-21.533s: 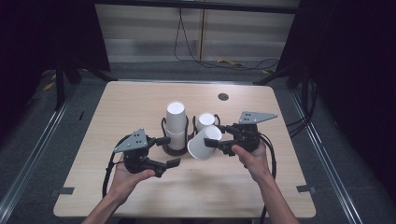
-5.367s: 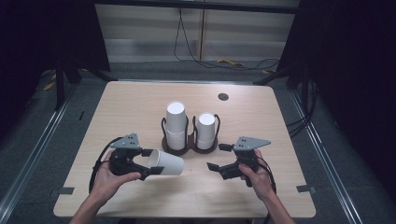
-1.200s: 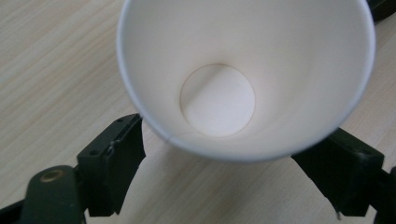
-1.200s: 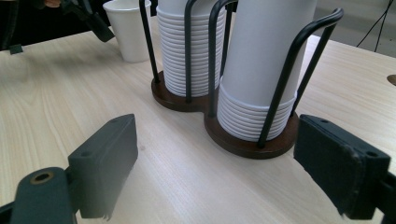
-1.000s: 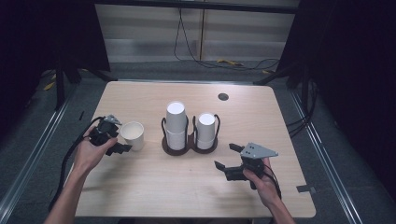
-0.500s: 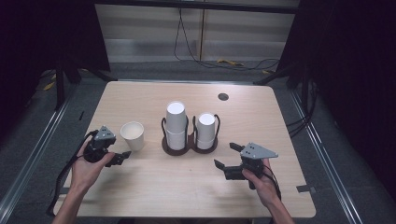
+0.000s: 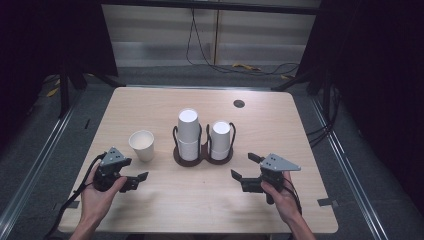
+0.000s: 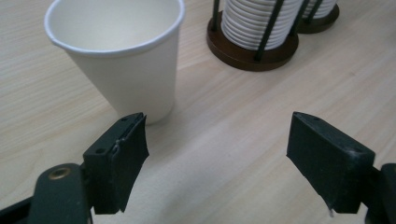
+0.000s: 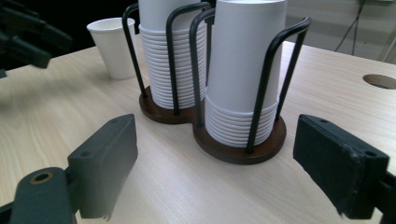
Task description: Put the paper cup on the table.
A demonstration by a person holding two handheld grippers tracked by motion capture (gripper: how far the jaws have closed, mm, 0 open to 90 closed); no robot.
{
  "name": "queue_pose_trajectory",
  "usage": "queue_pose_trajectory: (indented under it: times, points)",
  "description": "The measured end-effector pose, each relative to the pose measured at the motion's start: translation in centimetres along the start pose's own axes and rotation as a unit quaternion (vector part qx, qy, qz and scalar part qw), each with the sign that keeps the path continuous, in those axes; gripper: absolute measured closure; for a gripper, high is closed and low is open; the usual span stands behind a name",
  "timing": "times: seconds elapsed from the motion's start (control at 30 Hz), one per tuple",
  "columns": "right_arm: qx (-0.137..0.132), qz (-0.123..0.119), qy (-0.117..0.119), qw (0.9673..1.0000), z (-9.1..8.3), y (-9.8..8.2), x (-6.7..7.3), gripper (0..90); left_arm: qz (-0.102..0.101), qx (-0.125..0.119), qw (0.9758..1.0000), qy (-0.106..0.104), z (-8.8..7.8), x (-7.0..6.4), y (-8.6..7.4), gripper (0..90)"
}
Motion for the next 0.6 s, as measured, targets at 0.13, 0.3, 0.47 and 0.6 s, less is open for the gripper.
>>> queue_pose_trajectory:
  times: [0.13, 0.3, 0.47, 0.6]
  points:
    - [0.011, -0.004, -0.003, 0.9999, -0.2, -0.4, 0.2, 13.8, -0.017, -0.032, 0.9993, 0.001, -0.5, -1.0, -0.2, 19.8]
    - [0.005, 0.004, -0.007, 1.0000, -0.2, -0.9, 0.5, 13.9, -0.016, -0.051, 0.9986, 0.004, 0.4, -2.1, -0.6, 17.8]
    - [0.004, 0.011, -0.008, 0.9999, 0.1, -1.8, 0.8, 13.9, -0.024, -0.063, 0.9976, -0.013, 1.5, -3.6, -1.0, 17.8]
    - [0.002, 0.013, -0.011, 0.9999, 0.3, -2.4, 0.8, 13.8, -0.015, -0.069, 0.9975, -0.003, 2.3, -4.4, -1.1, 17.7]
Point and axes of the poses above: each handheld gripper's, and its own axes: z roughly forward along the jaws, y roughly out of its top, x roughly to its left, the point moved 5 cm from there along z, roughly forward along the jaws, and after that the axes turned 14 degrees about x, right-handed, at the moved point
